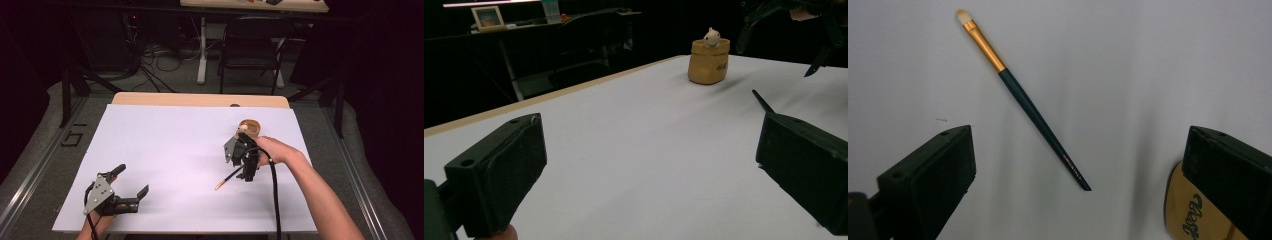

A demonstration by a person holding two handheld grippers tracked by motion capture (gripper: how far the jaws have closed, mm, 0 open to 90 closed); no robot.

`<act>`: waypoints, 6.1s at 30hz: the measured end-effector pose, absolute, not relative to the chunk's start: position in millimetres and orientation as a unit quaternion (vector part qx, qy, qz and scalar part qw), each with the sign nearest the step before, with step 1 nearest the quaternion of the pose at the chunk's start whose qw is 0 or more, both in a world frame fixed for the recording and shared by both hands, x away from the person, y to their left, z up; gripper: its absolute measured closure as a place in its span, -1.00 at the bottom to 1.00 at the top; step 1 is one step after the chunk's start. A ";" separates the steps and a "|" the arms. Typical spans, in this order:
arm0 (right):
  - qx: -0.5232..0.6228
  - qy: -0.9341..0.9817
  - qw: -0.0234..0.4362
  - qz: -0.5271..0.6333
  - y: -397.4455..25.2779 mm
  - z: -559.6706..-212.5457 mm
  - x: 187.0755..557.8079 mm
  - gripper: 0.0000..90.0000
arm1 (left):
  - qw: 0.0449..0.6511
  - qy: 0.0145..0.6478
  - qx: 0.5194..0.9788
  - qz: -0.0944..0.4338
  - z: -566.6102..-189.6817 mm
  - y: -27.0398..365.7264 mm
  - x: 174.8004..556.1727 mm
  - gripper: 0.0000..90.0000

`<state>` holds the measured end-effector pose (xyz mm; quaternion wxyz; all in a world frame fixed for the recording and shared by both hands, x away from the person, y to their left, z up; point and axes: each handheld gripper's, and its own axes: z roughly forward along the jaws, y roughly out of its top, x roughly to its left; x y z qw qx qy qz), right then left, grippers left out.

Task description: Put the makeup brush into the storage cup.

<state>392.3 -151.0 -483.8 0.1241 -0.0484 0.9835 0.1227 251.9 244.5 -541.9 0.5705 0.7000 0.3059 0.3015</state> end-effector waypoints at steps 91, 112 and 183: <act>-0.126 0.990 0.064 0.012 -125.9 -510.4 389.1 0.86 | 0.569 0.305 0.703 0.299 -542.5 244.4 252.4 -1.00; -0.071 0.993 0.077 0.061 -137.2 -500.1 389.7 0.87 | 0.569 0.305 0.703 0.300 -542.4 244.5 252.4 -1.00; 0.251 0.838 0.240 0.422 -197.6 -488.2 355.5 0.87 | 0.565 0.305 0.705 0.301 -542.6 244.1 253.2 -1.00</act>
